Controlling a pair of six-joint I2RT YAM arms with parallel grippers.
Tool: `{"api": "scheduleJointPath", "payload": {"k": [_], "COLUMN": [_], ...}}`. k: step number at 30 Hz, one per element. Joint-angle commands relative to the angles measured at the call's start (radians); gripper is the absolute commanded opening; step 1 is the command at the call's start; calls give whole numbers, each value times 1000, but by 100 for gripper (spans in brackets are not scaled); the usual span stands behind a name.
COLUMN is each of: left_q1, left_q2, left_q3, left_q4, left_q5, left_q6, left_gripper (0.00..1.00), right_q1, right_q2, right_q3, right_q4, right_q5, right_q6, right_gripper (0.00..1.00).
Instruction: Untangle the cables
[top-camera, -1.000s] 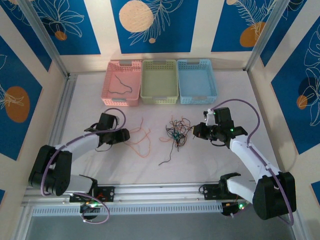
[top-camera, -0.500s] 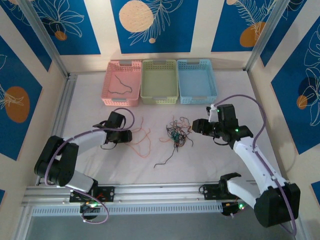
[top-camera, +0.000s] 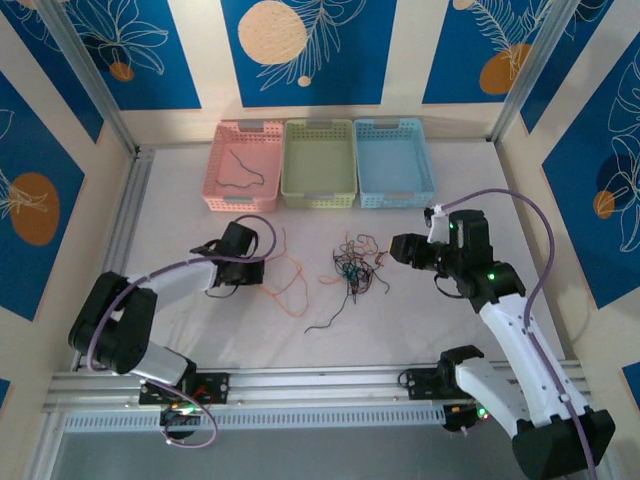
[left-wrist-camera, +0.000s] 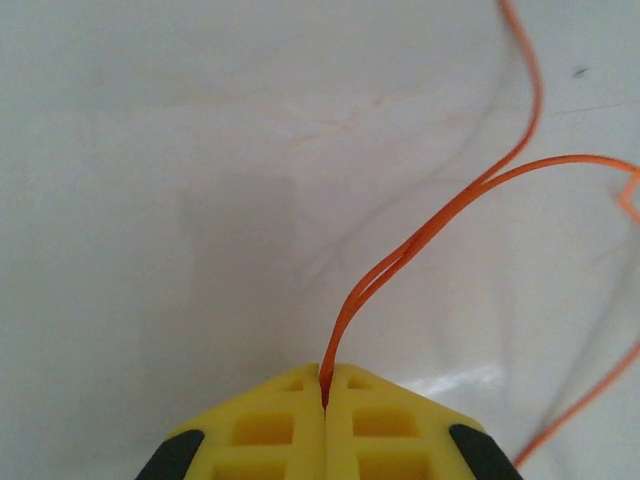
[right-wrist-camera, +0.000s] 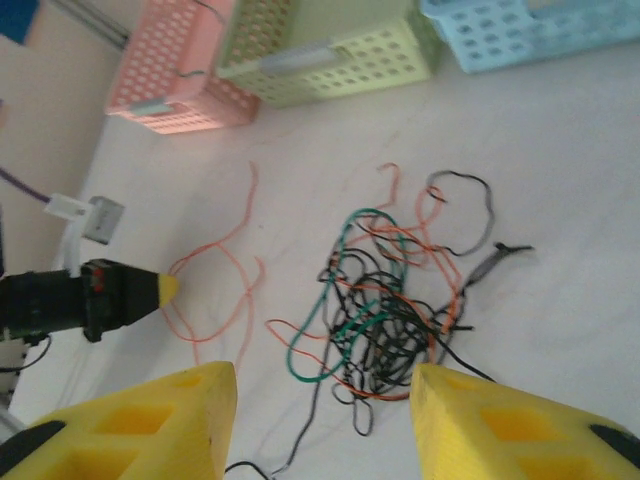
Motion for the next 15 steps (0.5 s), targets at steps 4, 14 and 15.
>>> {"api": "scheduleJointPath", "payload": {"k": [4,14,15], "left_q1": [-12,-12,-12], "left_q2": [-175,-327,-334], "left_q3": [31,93,98], "left_q4": [-23,-112,-121], "left_q5": [151,276,284], "left_q6": [-22,-129,-132], "left_gripper": [0,0,0], "right_q1": [92,536,586], "right_q2": [59,227,246], "right_q3": [-11,-6,0], "right_q4": [104,294,307], "right_q5": [-115,-15,11], "right_q6": [39,-233,-277], "right_gripper": [50,61,64]}}
